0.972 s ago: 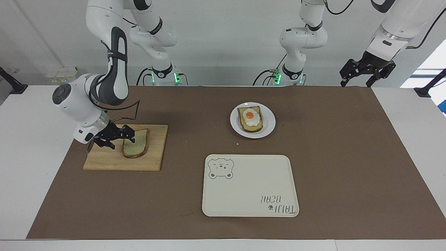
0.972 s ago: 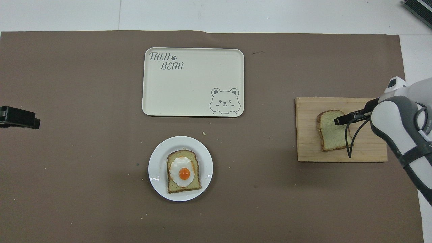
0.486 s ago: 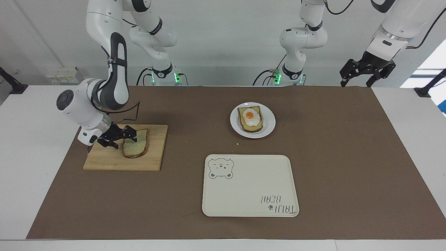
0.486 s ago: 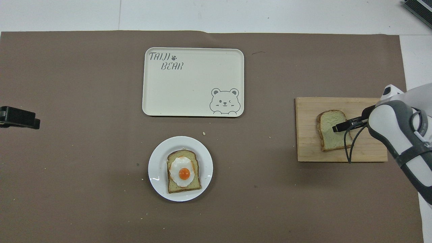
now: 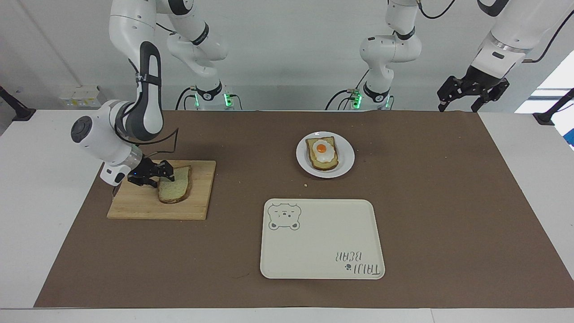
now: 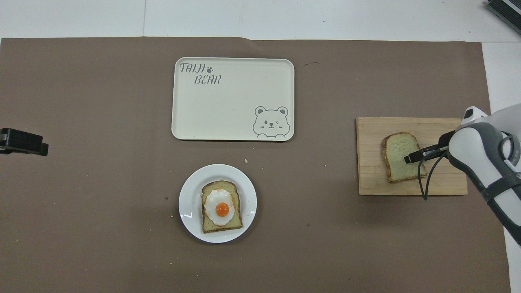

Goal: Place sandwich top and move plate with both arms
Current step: 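Reach the right gripper to the bread slice and grasp it, then lift the bread slice with the right gripper toward the plate, then lower the bread onto the egg toast and open the right gripper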

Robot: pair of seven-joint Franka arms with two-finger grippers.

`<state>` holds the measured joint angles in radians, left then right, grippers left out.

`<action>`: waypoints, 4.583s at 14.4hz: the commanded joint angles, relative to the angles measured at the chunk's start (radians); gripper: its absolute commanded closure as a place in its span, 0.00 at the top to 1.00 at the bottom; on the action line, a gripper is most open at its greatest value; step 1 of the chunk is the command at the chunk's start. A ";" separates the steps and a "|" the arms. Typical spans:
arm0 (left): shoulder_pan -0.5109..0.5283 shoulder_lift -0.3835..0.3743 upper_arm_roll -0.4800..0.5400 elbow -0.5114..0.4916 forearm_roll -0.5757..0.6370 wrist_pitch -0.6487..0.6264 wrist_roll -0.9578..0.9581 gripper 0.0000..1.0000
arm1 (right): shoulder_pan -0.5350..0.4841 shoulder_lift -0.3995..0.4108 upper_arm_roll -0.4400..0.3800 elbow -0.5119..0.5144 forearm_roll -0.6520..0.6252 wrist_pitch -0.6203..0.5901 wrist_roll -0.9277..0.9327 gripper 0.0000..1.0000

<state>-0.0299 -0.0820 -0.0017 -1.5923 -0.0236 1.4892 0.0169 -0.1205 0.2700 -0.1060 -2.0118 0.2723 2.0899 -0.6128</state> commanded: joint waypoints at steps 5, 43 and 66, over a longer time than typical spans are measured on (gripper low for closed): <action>0.016 -0.018 -0.009 -0.017 0.002 0.006 -0.003 1.00 | -0.010 -0.017 0.005 -0.012 0.015 -0.005 0.002 0.00; 0.002 -0.018 -0.015 -0.015 0.001 -0.001 -0.008 1.00 | 0.439 -0.164 0.086 0.159 0.140 -0.272 0.697 0.00; 0.111 -0.041 -0.008 -0.092 -0.300 0.017 0.145 1.00 | 0.828 -0.049 0.084 0.085 0.243 0.084 0.918 0.00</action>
<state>0.0270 -0.0904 -0.0022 -1.6260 -0.2561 1.4884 0.0974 0.7004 0.2095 -0.0177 -1.9152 0.4907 2.1443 0.3056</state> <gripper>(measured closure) 0.000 0.952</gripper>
